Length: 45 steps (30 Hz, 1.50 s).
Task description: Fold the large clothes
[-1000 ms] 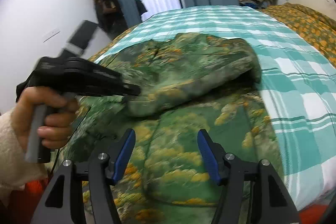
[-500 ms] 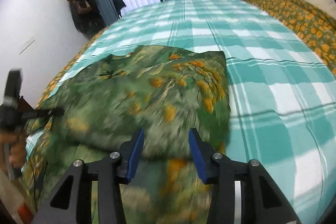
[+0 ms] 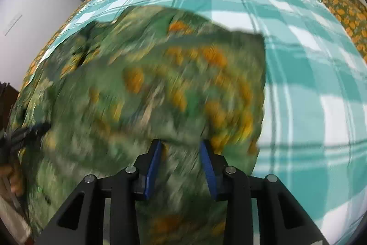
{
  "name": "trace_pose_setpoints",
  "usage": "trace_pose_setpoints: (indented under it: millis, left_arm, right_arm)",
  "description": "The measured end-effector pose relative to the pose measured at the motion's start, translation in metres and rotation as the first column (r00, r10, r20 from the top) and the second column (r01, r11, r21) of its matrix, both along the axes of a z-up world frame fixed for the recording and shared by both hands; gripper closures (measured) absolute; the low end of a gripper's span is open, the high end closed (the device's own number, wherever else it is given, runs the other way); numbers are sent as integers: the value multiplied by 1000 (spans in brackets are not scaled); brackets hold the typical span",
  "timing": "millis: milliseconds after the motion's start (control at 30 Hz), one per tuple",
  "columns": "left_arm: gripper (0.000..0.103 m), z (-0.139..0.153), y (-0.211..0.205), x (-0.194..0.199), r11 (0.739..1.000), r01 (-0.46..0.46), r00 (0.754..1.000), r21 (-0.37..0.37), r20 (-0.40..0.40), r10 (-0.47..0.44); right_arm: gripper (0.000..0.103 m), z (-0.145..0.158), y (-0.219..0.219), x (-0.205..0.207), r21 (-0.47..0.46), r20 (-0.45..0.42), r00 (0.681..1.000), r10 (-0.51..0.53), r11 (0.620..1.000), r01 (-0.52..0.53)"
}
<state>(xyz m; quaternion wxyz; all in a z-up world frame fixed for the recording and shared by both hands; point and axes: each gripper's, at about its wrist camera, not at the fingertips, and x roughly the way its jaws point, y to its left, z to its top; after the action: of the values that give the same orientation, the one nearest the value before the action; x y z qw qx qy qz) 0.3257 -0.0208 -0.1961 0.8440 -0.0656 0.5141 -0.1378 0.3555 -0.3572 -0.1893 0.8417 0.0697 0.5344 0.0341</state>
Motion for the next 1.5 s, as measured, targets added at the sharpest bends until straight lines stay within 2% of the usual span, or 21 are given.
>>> trace_pose_setpoints:
  millis: [167,300,400,500,600,700,867,933,1000,1100,1167,1333,1433,1500]
  left_arm:
    - [88,-3,5,-2,1000,7,1000,-20,2,-7]
    - [87,-7,9,-4,1000,5,1000,-28,10,-5]
    - [87,-9,8,-5,1000,4,1000,-25,18,-3]
    - [87,-8,6,-3,1000,4,1000,-23,15,-3]
    - [86,-9,6,-2,1000,3,1000,-25,13,-3]
    - [86,-8,6,-2,1000,2,1000,-21,13,-1]
    - [84,-4,4,-3,1000,3,1000,4,19,-3]
    - [77,-1,1,-5,999,3,1000,33,31,-4]
    - [58,5,0,-11,997,-7,999,76,48,3]
    - [36,16,7,-26,993,-32,998,114,64,24]
    - [30,26,16,-44,992,-24,997,123,73,16]
    - [23,43,51,-89,976,-26,995,216,98,5]
    - [21,50,84,-105,967,-72,993,245,106,47]
    - [20,58,119,-115,961,-139,987,238,112,115]
  right_arm:
    - [68,-10,-32,54,40,-43,991,-124,991,126]
    - [68,-6,-46,80,47,7,983,-184,982,184]
    - [68,-1,-44,86,53,68,980,-185,982,181]
    - [68,-15,-37,87,4,29,989,-143,990,143]
    - [68,-14,-33,78,-3,34,990,-136,991,136]
    - [66,-7,-30,55,28,29,993,-111,994,110]
    - [66,-4,-9,1,-19,27,999,-28,999,29]
    - [66,-2,-1,-24,-33,44,999,-11,999,12]
    - [66,0,7,-47,-45,54,999,-4,999,6]
    - [66,4,20,-79,-72,71,997,1,997,4]
    - [66,8,29,-97,-76,81,997,8,997,-1]
    - [65,18,60,-158,-36,142,990,8,999,-3]
    - [63,21,81,-192,-14,185,983,-3,1000,6]
    - [62,21,94,-210,2,203,979,-15,1000,15]
